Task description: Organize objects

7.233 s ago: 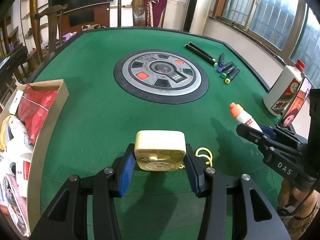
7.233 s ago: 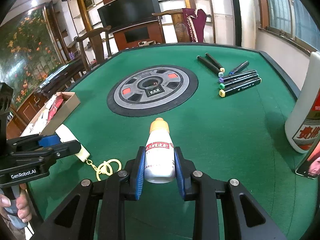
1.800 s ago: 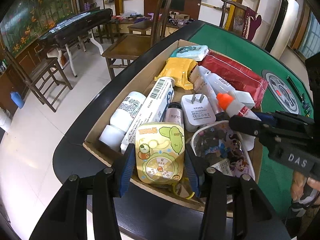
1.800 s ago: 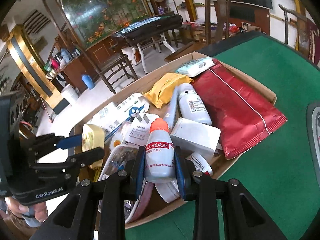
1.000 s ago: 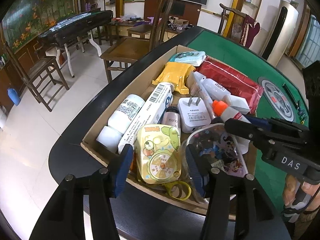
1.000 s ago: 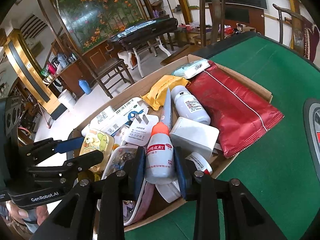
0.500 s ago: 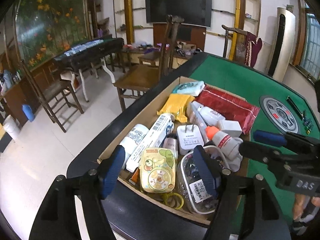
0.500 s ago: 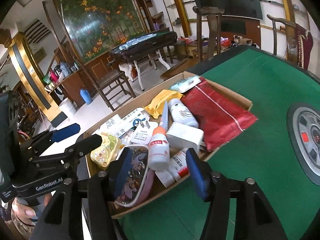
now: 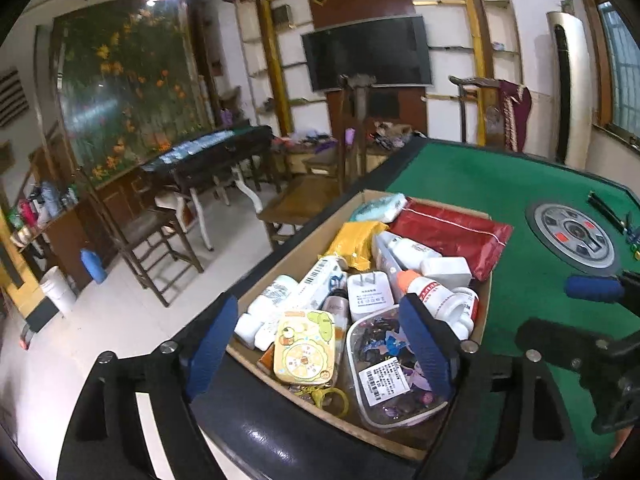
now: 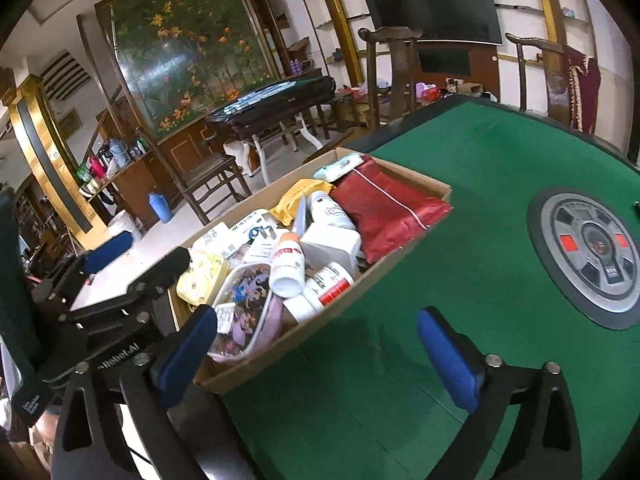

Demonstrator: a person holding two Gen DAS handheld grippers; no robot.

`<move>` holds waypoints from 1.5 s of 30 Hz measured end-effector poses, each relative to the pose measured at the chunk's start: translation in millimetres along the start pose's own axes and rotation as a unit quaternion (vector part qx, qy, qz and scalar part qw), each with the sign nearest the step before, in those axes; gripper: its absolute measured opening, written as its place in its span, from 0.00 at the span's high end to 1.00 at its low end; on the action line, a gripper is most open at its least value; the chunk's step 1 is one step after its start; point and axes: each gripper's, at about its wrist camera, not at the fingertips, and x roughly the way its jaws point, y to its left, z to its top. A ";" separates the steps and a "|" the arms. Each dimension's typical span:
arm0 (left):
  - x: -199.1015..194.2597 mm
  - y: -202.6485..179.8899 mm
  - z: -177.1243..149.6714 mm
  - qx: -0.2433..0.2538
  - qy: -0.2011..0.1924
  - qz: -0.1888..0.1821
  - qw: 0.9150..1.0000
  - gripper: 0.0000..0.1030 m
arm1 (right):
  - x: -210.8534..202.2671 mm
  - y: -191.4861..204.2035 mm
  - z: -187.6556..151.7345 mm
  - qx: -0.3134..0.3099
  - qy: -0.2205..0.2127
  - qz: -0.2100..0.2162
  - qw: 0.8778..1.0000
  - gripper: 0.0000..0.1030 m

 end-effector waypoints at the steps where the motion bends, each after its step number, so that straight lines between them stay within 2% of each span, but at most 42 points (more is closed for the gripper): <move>1: -3.5 -0.8 -1.4 -0.001 -0.008 0.016 1.000 0.16 | -1.9 -1.4 -2.1 0.001 -0.001 -0.002 1.000 0.00; 3: -5.2 -1.6 -3.6 -0.002 -0.007 0.032 0.999 0.15 | -4.2 -4.7 -6.0 0.006 0.000 -0.004 1.000 0.00; 8: -4.0 5.0 -8.9 -0.015 0.020 0.000 1.000 0.15 | -4.5 -6.5 -12.6 0.022 0.003 -0.008 1.000 0.00; 23: -11.5 8.4 -31.4 -0.005 0.045 -0.025 0.999 0.15 | -7.4 17.2 -24.5 0.006 0.004 -0.024 1.000 0.00; 32: -15.6 10.4 -30.7 -0.006 0.045 -0.035 0.998 0.15 | -16.7 23.8 -20.3 -0.001 -0.009 -0.027 1.000 0.00; 45: 2.2 11.5 -31.5 -0.017 0.077 -0.047 0.996 0.15 | -11.8 21.7 -18.8 0.003 -0.002 -0.027 1.000 0.00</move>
